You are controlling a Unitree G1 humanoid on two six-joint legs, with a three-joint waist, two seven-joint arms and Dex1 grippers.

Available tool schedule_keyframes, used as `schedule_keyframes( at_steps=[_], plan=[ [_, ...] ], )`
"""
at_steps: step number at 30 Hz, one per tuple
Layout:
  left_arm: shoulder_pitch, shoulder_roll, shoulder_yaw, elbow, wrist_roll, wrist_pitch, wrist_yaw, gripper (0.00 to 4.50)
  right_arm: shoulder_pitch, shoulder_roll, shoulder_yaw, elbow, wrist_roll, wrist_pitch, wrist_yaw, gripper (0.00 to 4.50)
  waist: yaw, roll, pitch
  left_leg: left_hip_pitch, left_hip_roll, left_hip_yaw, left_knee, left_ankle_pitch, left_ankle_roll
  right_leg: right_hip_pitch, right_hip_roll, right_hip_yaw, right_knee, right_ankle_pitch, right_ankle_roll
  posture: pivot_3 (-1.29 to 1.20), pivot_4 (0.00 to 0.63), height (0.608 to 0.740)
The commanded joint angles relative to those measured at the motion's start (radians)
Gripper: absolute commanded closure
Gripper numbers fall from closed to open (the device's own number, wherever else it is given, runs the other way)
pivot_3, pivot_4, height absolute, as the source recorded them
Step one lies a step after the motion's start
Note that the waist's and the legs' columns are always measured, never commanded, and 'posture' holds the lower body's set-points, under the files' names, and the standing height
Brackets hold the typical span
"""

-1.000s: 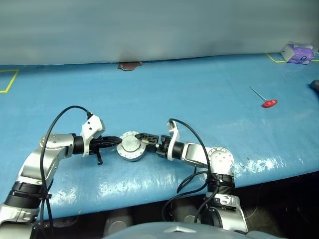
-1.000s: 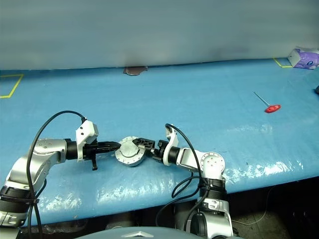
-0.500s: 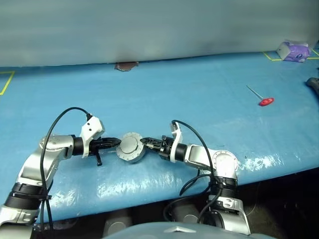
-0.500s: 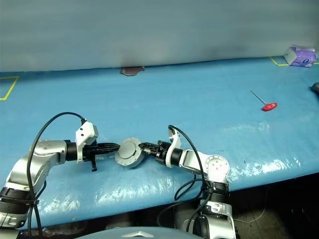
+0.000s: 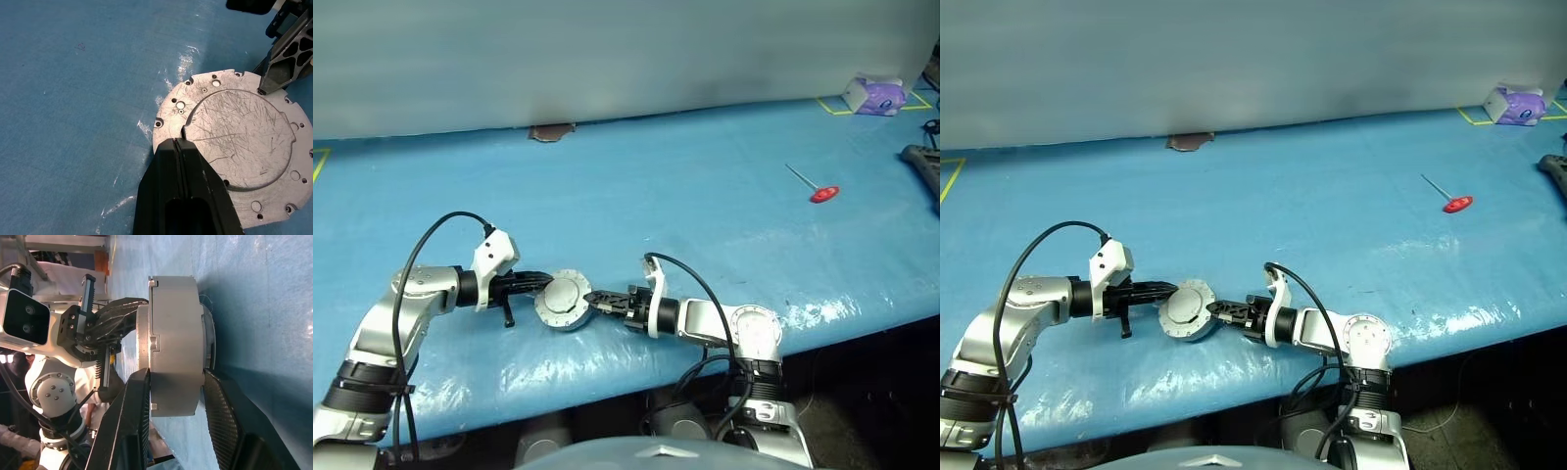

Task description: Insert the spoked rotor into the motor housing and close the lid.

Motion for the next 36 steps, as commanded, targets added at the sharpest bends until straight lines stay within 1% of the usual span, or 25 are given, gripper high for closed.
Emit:
schedule_keyframes(
  at_steps=[1, 9, 16, 19, 21, 24, 26, 29, 31, 32, 34, 35, 36],
  plan=[
    [0.014, 0.001, -0.037, -0.011, 0.007, 0.015, -0.003, 4.5, 0.036, 0.106, 0.093, -0.024, 0.0, -0.002, 0.021, 3.21, -0.002, 0.0, 0.0, 0.001, 0.0, 0.0, 0.0, 0.0, 0.0, 0.0, 0.0, 0.0, 0.0, 0.0, 0.0, 0.0, 0.15, 0.74],
    [0.011, -0.002, -0.039, -0.009, 0.01, 0.012, -0.005, 4.5, 0.038, 0.102, 0.11, -0.032, -0.018, -0.039, 0.05, 3.21, -0.004, 0.0, 0.0, 0.001, 0.001, 0.0, 0.0, 0.0, 0.0, 0.0, 0.001, 0.0, 0.0, -0.001, -0.002, 0.0, 0.15, 0.74],
    [0.014, 0.0, -0.03, -0.013, 0.01, 0.01, -0.001, 4.5, 0.041, 0.1, 0.113, -0.029, -0.011, -0.034, 0.056, 3.21, -0.004, 0.0, 0.0, 0.001, 0.001, 0.0, 0.0, 0.0, 0.0, 0.0, 0.001, 0.0, 0.0, -0.001, -0.002, 0.0, 0.15, 0.74],
    [0.016, -0.004, -0.007, -0.026, -0.007, 0.01, 0.004, 4.5, 0.045, 0.103, 0.11, -0.031, -0.009, -0.039, 0.054, 3.21, -0.005, 0.0, 0.0, 0.001, 0.001, 0.0, 0.0, 0.0, 0.0, 0.0, 0.001, 0.0, 0.0, -0.001, -0.002, 0.0, 0.15, 0.74],
    [0.022, -0.019, 0.045, -0.046, -0.046, 0.014, 0.02, 4.5, 0.049, 0.104, 0.099, -0.034, -0.004, -0.048, 0.053, 3.21, -0.005, 0.0, 0.0, 0.001, 0.001, 0.0, -0.001, 0.0, 0.0, 0.0, 0.001, 0.0, 0.0, -0.001, -0.002, 0.0, 0.15, 0.74],
    [0.043, -0.042, 0.168, -0.103, -0.129, 0.031, 0.064, 4.5, 0.058, 0.104, 0.075, -0.037, 0.012, -0.07, 0.047, 3.21, -0.003, -0.001, 0.0, -0.001, 0.001, 0.0, -0.001, 0.0, 0.0, -0.002, 0.001, 0.0, 0.0, -0.001, -0.002, 0.0, 0.15, 0.74],
    [0.07, -0.059, 0.257, -0.15, -0.194, 0.056, 0.103, 4.5, 0.066, 0.1, 0.062, -0.04, 0.024, -0.082, 0.039, 3.21, -0.003, -0.001, 0.0, -0.004, 0.001, 0.0, -0.001, 0.0, 0.0, -0.004, 0.001, 0.0, 0.0, 0.001, 0.002, 0.0, 0.15, 0.74],
    [0.144, -0.131, 0.418, -0.229, -0.333, 0.13, 0.225, 4.5, 0.079, 0.09, 0.047, -0.043, 0.051, -0.099, 0.028, 3.21, 0.003, -0.001, 0.0, -0.005, 0.001, -0.001, -0.001, 0.0, 0.0, -0.005, 0.0, -0.001, -0.002, 0.001, 0.002, 0.0, 0.15, 0.74],
    [0.183, -0.176, 0.485, -0.266, -0.394, 0.164, 0.297, 4.5, 0.087, 0.084, 0.047, -0.046, 0.073, -0.115, 0.017, 3.22, 0.006, -0.001, 0.0, -0.005, 0.001, -0.001, -0.001, -0.002, 0.003, -0.004, -0.001, -0.002, -0.002, 0.0, 0.002, 0.0, 0.15, 0.74],
    [0.203, -0.204, 0.52, -0.277, -0.439, 0.192, 0.341, 4.5, 0.09, 0.08, 0.047, -0.048, 0.088, -0.125, 0.012, 3.22, 0.006, -0.001, 0.0, -0.006, 0.001, -0.001, -0.001, -0.002, 0.004, -0.004, -0.001, -0.002, -0.002, -0.001, 0.002, 0.0, 0.15, 0.74],
    [0.273, -0.323, 0.608, -0.291, -0.649, 0.27, 0.486, 4.5, 0.089, 0.078, 0.031, -0.052, 0.135, -0.152, -0.009, 3.22, 0.005, -0.001, 0.0, -0.006, 0.0, -0.001, -0.001, -0.003, 0.004, -0.003, -0.002, -0.002, -0.003, 0.0, 0.003, 0.0, 0.15, 0.74],
    [0.307, -0.362, 0.627, -0.301, -0.721, 0.303, 0.535, 4.5, 0.088, 0.076, 0.028, -0.054, 0.157, -0.162, -0.019, 3.22, 0.005, -0.001, 0.0, -0.006, 0.0, 0.0, 0.0, -0.003, 0.005, -0.003, -0.003, -0.002, -0.003, 0.0, 0.003, 0.0, 0.15, 0.74],
    [0.348, -0.397, 0.629, -0.315, -0.763, 0.322, 0.569, 4.5, 0.085, 0.074, 0.025, -0.057, 0.178, -0.171, -0.031, 3.22, 0.005, -0.002, 0.0, -0.007, 0.0, -0.001, 0.001, -0.003, 0.005, -0.003, -0.003, -0.002, -0.003, 0.0, 0.004, 0.0, 0.15, 0.74]
  ],
)
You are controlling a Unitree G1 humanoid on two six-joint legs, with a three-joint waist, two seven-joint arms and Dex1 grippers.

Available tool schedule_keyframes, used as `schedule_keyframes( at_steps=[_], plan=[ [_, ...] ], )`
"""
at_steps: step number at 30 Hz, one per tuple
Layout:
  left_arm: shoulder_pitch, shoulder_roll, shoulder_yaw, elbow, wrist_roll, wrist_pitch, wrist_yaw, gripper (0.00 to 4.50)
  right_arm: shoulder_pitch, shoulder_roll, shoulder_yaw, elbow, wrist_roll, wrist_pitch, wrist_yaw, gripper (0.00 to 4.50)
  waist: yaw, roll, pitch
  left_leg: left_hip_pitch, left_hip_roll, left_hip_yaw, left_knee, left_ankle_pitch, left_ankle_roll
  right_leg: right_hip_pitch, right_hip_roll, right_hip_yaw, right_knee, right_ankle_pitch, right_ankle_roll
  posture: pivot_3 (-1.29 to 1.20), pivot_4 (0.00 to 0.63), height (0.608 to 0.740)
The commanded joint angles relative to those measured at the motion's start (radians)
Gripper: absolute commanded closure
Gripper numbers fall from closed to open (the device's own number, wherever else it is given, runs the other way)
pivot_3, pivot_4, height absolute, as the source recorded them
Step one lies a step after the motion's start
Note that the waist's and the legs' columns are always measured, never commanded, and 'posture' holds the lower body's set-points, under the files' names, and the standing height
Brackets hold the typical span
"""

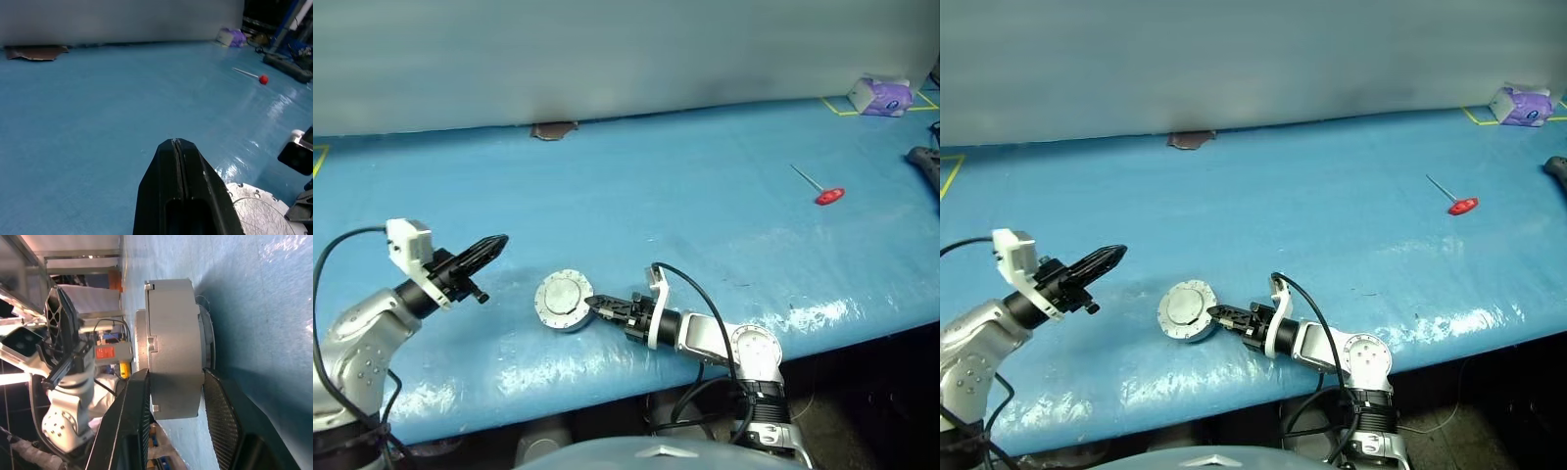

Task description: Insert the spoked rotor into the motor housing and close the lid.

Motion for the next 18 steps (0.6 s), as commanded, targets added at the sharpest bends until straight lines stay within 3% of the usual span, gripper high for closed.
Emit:
schedule_keyframes(
  at_steps=[1, 4, 7, 11, 18],
  plan=[
    [0.107, -0.101, 0.049, -0.066, -0.233, 0.087, 0.163, 4.5, -0.002, 0.078, -0.012, -0.042, 0.102, -0.047, -0.033, 3.22, 0.0, -0.001, 0.0, -0.001, 0.0, -0.001, 0.001, 0.0, 0.0, 0.0, 0.0, -0.001, 0.0, 0.0, 0.0, 0.0, 0.15, 0.74],
    [0.208, -0.222, 0.01, -0.092, -0.381, 0.095, 0.254, 4.5, -0.009, 0.072, -0.015, -0.055, 0.167, -0.084, -0.065, 3.22, 0.006, -0.001, 0.0, -0.003, 0.0, -0.003, 0.004, 0.0, 0.0, 0.0, 0.0, -0.002, 0.0, 0.0, 0.001, 0.0, 0.15, 0.74],
    [0.277, -0.363, -0.044, -0.114, -0.507, 0.056, 0.353, 3.93, -0.027, 0.066, -0.009, -0.063, 0.207, -0.129, -0.086, 3.22, 0.013, -0.001, 0.001, -0.007, -0.001, -0.007, 0.009, 0.0, 0.0, -0.001, 0.0, -0.005, -0.001, -0.001, -0.002, 0.0, 0.15, 0.74],
    [0.315, -0.454, -0.087, -0.126, -0.621, 0.001, 0.414, 2.59, -0.063, 0.06, -0.002, -0.067, 0.233, -0.192, -0.094, 3.22, 0.016, -0.002, 0.001, -0.007, -0.002, -0.008, 0.011, 0.0, 0.001, 0.0, 0.0, -0.005, 0.0, -0.001, -0.003, 0.0, 0.15, 0.74],
    [0.315, -0.446, -0.113, -0.058, -0.72, -0.055, 0.392, 0.3, -0.153, 0.055, 0.005, -0.045, 0.233, -0.277, -0.074, 3.22, 0.011, 0.0, 0.002, -0.007, -0.002, -0.012, 0.01, 0.001, 0.002, -0.001, 0.003, -0.005, 0.0, 0.0, -0.006, 0.0, 0.15, 0.74]
  ],
)
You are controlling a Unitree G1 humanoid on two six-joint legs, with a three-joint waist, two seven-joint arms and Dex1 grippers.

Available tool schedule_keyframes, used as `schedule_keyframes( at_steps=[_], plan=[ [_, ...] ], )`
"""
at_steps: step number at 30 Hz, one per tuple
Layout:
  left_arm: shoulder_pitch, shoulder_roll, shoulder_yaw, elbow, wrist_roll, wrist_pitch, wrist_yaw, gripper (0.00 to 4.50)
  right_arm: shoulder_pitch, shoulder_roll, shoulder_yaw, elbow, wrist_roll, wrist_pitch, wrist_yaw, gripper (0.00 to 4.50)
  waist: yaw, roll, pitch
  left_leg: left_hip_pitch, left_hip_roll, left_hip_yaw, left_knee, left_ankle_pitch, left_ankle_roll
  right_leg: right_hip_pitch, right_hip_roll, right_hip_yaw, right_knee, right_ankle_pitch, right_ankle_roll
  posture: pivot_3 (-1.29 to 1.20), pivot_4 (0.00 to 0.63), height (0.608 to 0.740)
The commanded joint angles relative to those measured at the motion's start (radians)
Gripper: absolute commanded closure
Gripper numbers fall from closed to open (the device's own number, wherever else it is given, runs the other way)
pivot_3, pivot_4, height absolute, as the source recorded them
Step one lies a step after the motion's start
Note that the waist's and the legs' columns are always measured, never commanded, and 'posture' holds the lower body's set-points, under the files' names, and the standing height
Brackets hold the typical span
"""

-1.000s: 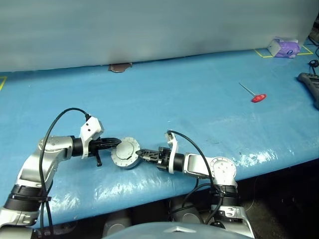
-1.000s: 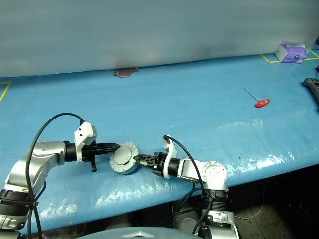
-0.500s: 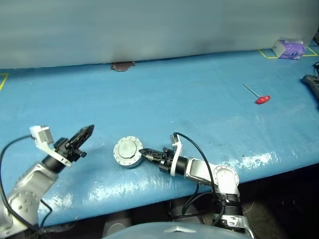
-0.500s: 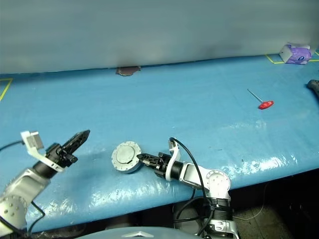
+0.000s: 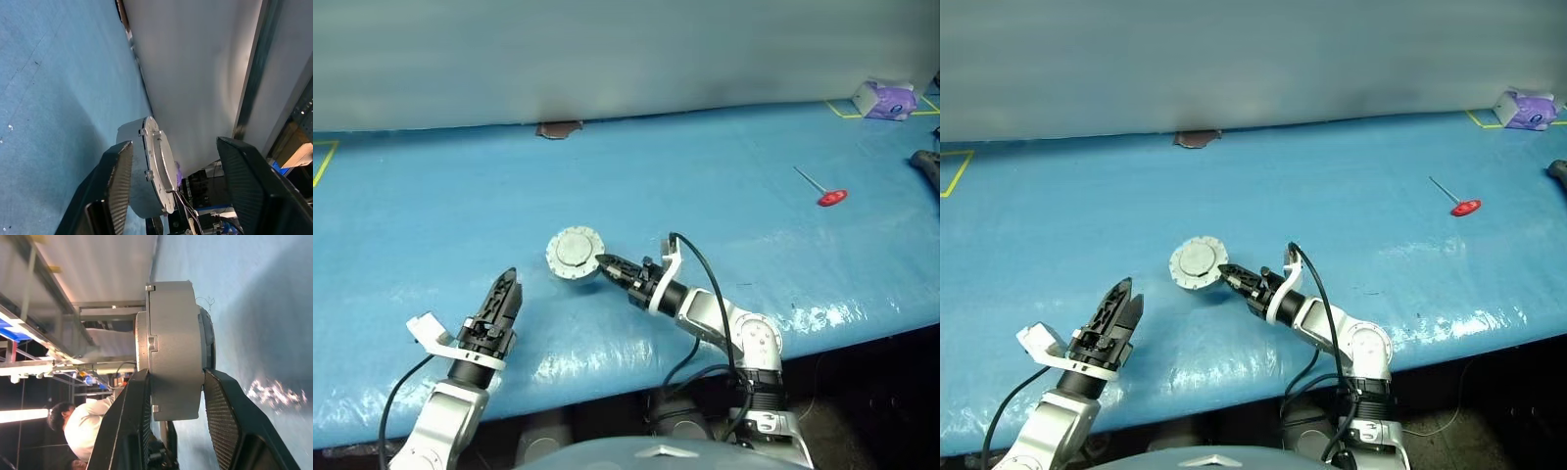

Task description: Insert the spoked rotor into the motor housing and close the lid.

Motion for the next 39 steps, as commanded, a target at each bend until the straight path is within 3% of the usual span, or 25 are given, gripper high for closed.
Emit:
schedule_keyframes(
  at_steps=[1, 18, 35, 39],
  plan=[
    [-0.007, 0.018, -0.012, 0.026, -0.056, -0.021, -0.035, 0.03, -0.066, 0.054, 0.0, -0.033, 0.055, -0.049, 0.042, 3.22, 0.0, 0.0, 0.0, 0.0, 0.0, 0.0, 0.0, 0.0, 0.0, 0.0, 0.0, 0.0, 0.0, 0.0, 0.0, 0.0, 0.15, 0.74],
    [-0.077, 0.02, -0.121, 0.133, -0.102, -0.022, -0.163, 0.0, -0.074, 0.09, 0.12, -0.038, 0.059, -0.026, 0.034, 3.22, 0.006, 0.0, 0.0, -0.001, -0.001, -0.003, -0.001, 0.0, 0.0, 0.0, 0.0, -0.002, 0.0, -0.001, -0.001, 0.0, 0.15, 0.74],
    [-0.112, -0.051, -0.225, 0.069, -0.072, -0.113, -0.097, 0.0, 0.003, 0.046, 0.258, -0.094, 0.13, 0.008, -0.002, 3.22, 0.013, 0.0, 0.0, -0.002, -0.001, -0.003, 0.0, 0.0, 0.0, 0.001, 0.0, -0.003, 0.0, -0.001, -0.001, 0.0, 0.15, 0.74],
    [-0.107, -0.056, -0.237, 0.06, -0.082, -0.13, -0.083, 0.97, 0.002, 0.037, 0.249, -0.095, 0.136, -0.004, -0.006, 3.22, 0.013, 0.0, 0.0, -0.002, -0.001, -0.004, 0.0, 0.0, 0.0, 0.001, 0.0, -0.003, 0.0, -0.001, -0.001, 0.0, 0.15, 0.74]
  ],
)
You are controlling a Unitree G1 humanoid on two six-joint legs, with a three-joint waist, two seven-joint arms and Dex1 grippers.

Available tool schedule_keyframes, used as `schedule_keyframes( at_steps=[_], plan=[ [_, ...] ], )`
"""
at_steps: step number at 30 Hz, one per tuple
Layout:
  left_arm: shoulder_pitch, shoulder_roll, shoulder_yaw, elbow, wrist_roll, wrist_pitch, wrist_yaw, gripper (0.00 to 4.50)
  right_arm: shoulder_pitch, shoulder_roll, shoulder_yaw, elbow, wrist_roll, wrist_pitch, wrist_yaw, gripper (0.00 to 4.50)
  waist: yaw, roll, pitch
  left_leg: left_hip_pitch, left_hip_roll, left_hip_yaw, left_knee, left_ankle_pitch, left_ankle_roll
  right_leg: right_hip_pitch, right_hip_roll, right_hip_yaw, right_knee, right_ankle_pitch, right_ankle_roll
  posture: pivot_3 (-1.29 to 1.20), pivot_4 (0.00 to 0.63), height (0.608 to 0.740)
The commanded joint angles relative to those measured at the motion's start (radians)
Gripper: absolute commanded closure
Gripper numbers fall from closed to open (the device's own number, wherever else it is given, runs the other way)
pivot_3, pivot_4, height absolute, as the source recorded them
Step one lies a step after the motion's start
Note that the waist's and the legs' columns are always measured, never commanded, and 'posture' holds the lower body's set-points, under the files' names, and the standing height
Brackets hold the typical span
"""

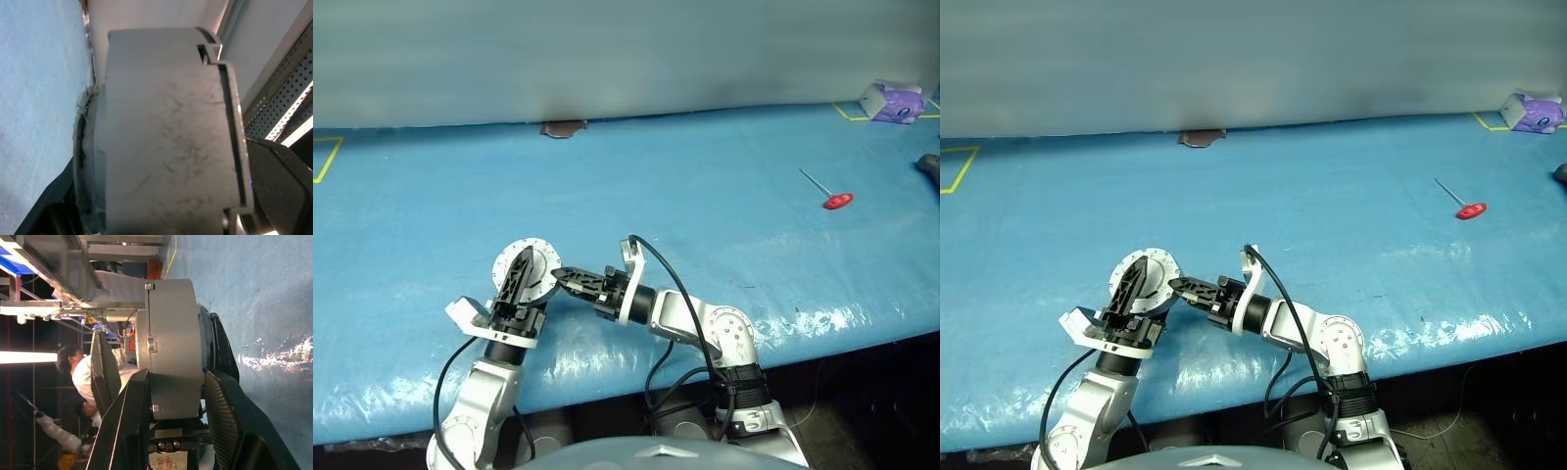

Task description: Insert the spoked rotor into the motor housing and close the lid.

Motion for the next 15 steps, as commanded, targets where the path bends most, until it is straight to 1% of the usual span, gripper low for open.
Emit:
schedule_keyframes(
  at_steps=[1, 3, 4, 9, 15],
  plan=[
    [-0.004, -0.025, -0.022, -0.07, -0.012, -0.015, -0.002, 1.29, -0.004, 0.039, 0.007, -0.058, 0.056, -0.011, 0.014, 3.22, 0.0, 0.0, 0.0, 0.0, 0.0, 0.0, 0.0, 0.0, 0.0, 0.0, 0.0, 0.0, 0.0, 0.0, 0.0, 0.0, 0.15, 0.74],
    [0.009, -0.035, -0.027, -0.087, -0.011, -0.034, 0.005, 1.95, -0.006, 0.034, -0.001, -0.053, 0.056, -0.019, 0.013, 3.22, -0.001, 0.0, 0.0, 0.0, 0.0, 0.0, 0.0, 0.0, 0.0, 0.0, 0.0, 0.0, 0.0, 0.0, 0.0, 0.0, 0.15, 0.74],
    [0.014, -0.037, -0.029, -0.092, -0.012, -0.04, 0.006, 2.07, -0.007, 0.033, -0.003, -0.052, 0.055, -0.022, 0.013, 3.22, -0.001, 0.0, 0.0, 0.0, 0.0, 0.0, 0.0, 0.0, 0.0, 0.0, 0.0, 0.0, 0.0, 0.0, 0.0, 0.0, 0.15, 0.74],
    [0.023, -0.041, -0.039, -0.104, -0.003, -0.073, 0.002, 2.07, -0.014, 0.024, -0.002, -0.053, 0.033, -0.032, 0.021, 3.22, 0.001, 0.0, 0.0, 0.0, 0.0, 0.0, 0.0, 0.0, 0.0, 0.0, 0.0, 0.0, 0.0, 0.0, 0.0, 0.0, 0.15, 0.74],
    [0.02, -0.03, -0.047, -0.103, 0.002, -0.089, -0.002, 2.07, -0.02, 0.004, 0.008, -0.082, -0.067, -0.047, 0.086, 3.22, 0.001, 0.0, 0.0, 0.0, 0.0, 0.0, 0.0, 0.0, 0.0, 0.0, 0.0, 0.0, 0.0, 0.0, 0.0, 0.0, 0.15, 0.74]
  ],
)
